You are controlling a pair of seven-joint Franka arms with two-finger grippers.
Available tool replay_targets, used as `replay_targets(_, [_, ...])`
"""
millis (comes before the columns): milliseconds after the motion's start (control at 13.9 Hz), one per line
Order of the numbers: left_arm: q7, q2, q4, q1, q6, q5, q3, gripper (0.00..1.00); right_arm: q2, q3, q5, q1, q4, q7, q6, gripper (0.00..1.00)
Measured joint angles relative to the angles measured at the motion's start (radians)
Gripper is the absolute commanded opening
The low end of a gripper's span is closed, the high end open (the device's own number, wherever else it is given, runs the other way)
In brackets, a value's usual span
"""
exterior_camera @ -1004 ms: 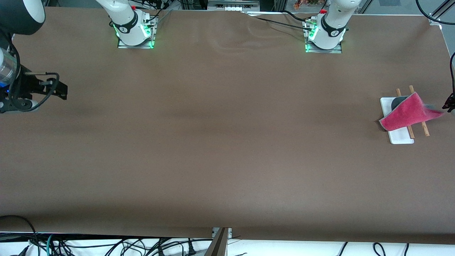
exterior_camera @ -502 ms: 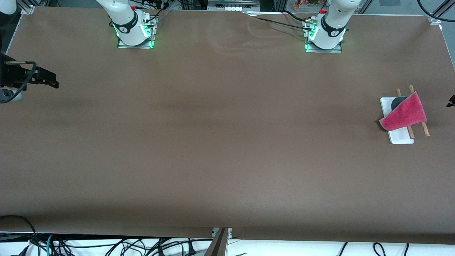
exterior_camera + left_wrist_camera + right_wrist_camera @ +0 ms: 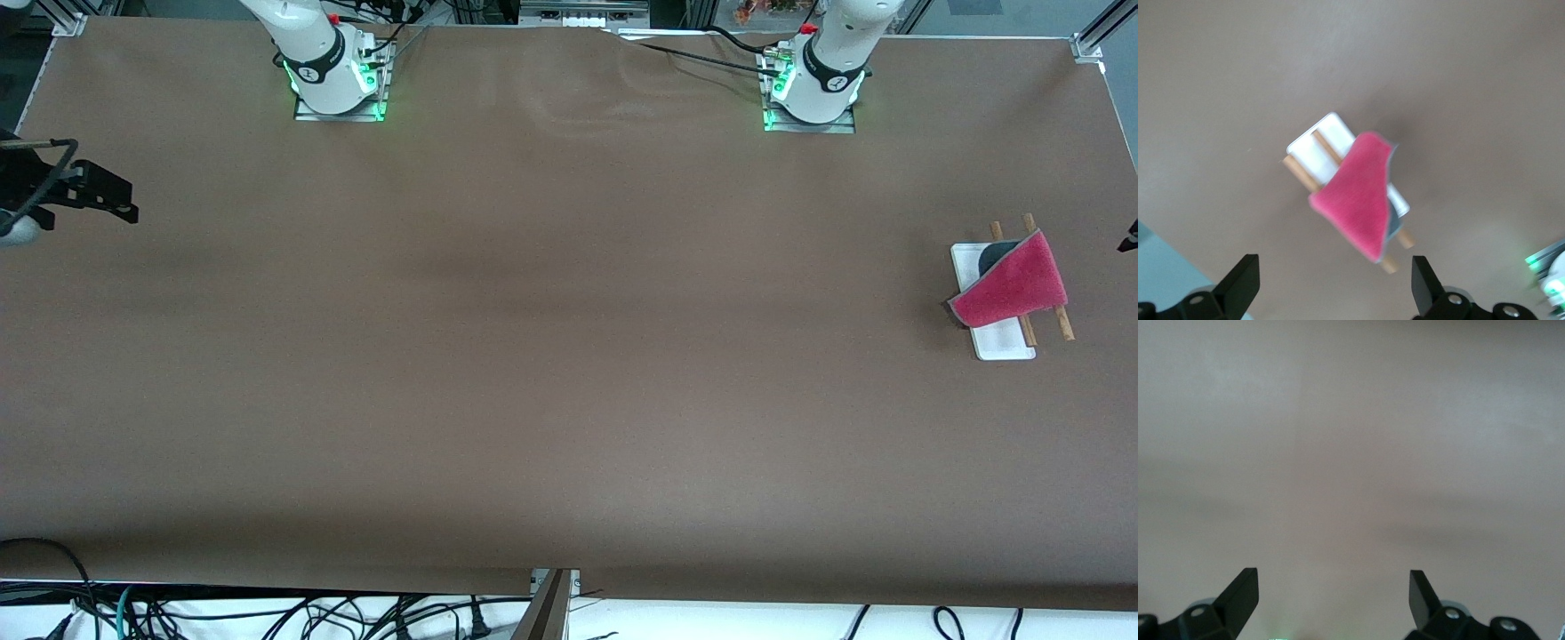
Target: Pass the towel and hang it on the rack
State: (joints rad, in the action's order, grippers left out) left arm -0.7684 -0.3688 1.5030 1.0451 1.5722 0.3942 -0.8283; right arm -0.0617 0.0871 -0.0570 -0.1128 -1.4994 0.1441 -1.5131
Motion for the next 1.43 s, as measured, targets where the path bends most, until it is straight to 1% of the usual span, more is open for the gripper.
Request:
replay_targets(143, [0.144,0.0,-0.013,-0.001,-0.028,-0.001,-0.094,1.0,0.014,-0.008,0.001,-0.001,0.004,0.006,0.006,1.0])
replay_targets(287, [0.284,-0.001,-0.016,-0.003,-0.047,-0.001,-0.181,1.0,0.023,0.004,0.004,0.001,0.004,0.013,0.014,1.0])
replay_targets(430, [0.383,0.0,-0.016,-0.017,-0.05,-0.002,-0.239,1.0,0.023,0.027,0.005,0.005,0.003,0.012,0.015,1.0])
replay_targets(502, [0.418,0.001,-0.018,-0.038,-0.05,-0.002,-0.249,1.0,0.023,0.031,0.005,0.007,0.003,0.012,0.015,1.0])
replay_targets(574, [0.446,0.006,-0.021,-0.075,-0.05,-0.002,-0.243,1.0,0.022,0.031,0.005,0.009,0.003,0.012,0.015,1.0])
replay_targets(645, [0.471,0.014,-0.029,-0.13,-0.049,-0.002,-0.212,1.0,0.022,0.031,0.005,0.008,0.003,0.012,0.015,1.0])
replay_targets(717, [0.494,0.028,-0.042,-0.211,-0.049,-0.012,-0.142,1.0,0.021,0.031,0.005,0.008,0.003,0.012,0.015,1.0])
replay_targets(789, [0.512,0.045,-0.053,-0.301,-0.049,-0.052,-0.045,1.0,0.02,0.031,0.005,0.008,0.003,0.012,0.015,1.0])
replay_targets(1004, [0.541,0.095,-0.071,-0.542,-0.049,-0.236,0.278,1.0,0.017,0.03,0.005,0.008,0.003,0.012,0.015,1.0])
replay_targets(1147, [0.578,0.124,-0.071,-0.697,-0.048,-0.318,0.477,1.0,0.015,0.028,0.005,0.008,0.003,0.012,0.015,1.0])
replay_targets(1219, [0.604,0.138,-0.069,-0.764,-0.044,-0.337,0.551,1.0,0.015,0.027,0.005,0.007,0.003,0.012,0.015,1.0])
replay_targets(1291, [0.626,0.153,-0.059,-0.824,-0.032,-0.342,0.609,1.0,0.015,0.026,0.005,0.007,0.003,0.012,0.015,1.0])
replay_targets(1434, [0.652,0.201,0.004,-0.931,0.035,-0.345,0.707,1.0,0.015,0.026,0.005,0.007,0.003,0.012,0.015,1.0])
